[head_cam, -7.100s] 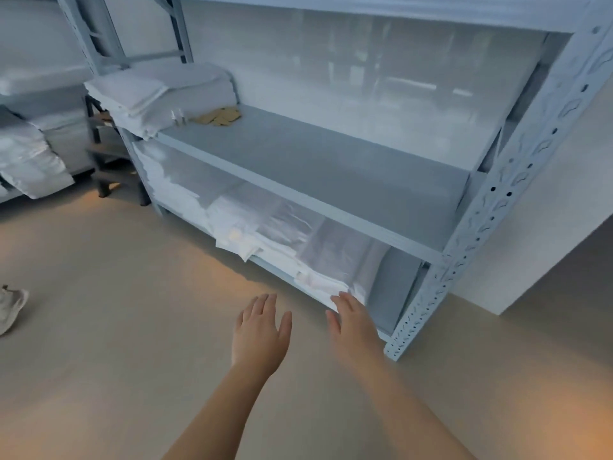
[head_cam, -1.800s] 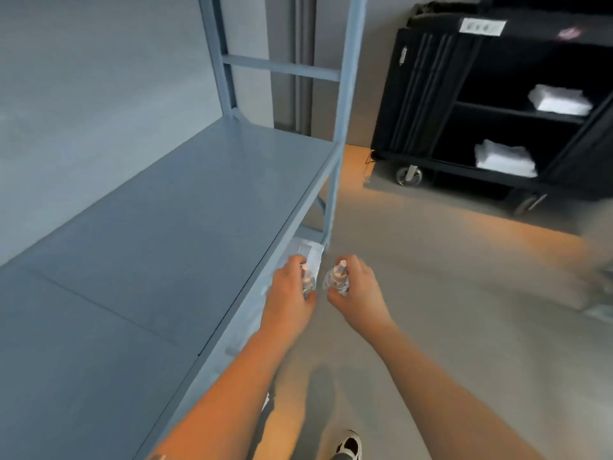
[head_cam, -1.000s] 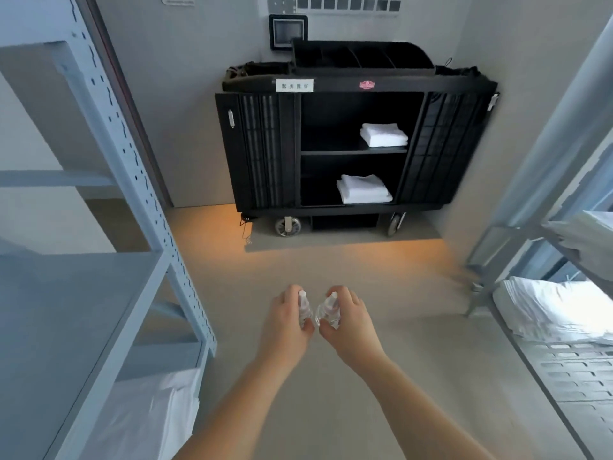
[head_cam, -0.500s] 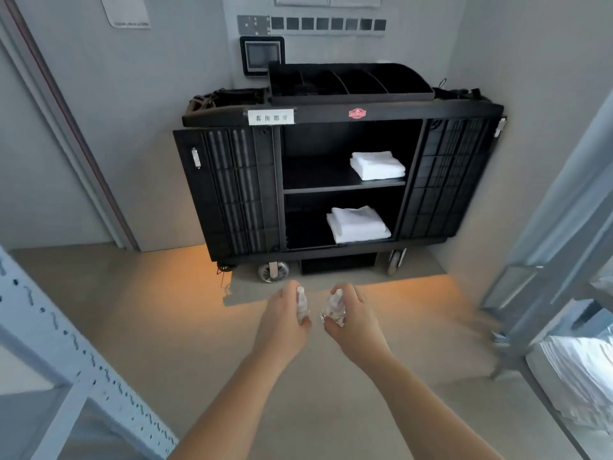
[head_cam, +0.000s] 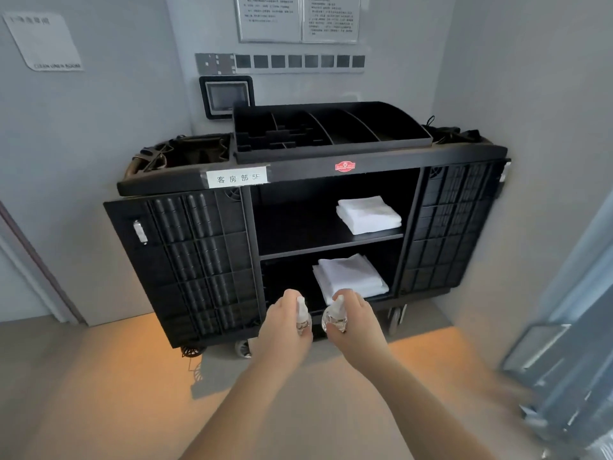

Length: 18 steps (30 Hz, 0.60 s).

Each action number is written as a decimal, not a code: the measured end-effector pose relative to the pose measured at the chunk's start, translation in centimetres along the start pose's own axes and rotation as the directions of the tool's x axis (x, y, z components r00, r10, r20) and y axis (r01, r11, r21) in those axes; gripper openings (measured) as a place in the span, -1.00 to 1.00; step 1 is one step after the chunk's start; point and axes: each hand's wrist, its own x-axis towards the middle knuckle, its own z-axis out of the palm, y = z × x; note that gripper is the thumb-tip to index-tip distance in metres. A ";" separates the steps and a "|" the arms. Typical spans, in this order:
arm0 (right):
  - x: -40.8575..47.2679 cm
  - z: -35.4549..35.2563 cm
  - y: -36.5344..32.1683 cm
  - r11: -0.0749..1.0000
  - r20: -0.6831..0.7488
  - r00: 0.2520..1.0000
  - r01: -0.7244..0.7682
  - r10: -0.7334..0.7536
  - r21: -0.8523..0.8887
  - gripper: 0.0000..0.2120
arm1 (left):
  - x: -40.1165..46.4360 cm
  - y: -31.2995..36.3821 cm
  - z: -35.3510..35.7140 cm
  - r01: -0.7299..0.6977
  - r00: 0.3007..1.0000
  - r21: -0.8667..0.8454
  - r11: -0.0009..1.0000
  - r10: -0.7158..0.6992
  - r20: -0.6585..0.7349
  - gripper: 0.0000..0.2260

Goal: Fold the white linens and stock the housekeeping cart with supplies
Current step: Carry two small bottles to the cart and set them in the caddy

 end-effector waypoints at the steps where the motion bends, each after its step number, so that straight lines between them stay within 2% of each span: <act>1: 1.9 0.0 0.5 1.000 -0.009 1.000 0.012 -0.012 -0.005 -0.75 | 2.0 -0.1 0.5 -0.016 1.000 -0.008 1.000 0.016 -0.010 -0.68; 10: 22.6 -2.8 4.6 0.998 -0.024 0.999 0.043 -0.044 -0.040 -0.69 | 22.1 0.9 5.6 -0.079 0.990 -0.021 0.997 0.076 -0.116 -0.68; 18: 40.1 -6.2 3.9 0.984 -0.001 0.986 0.169 -0.169 -0.062 -0.67 | 40.3 2.3 4.8 -0.140 0.957 -0.032 0.990 0.127 -0.259 -0.73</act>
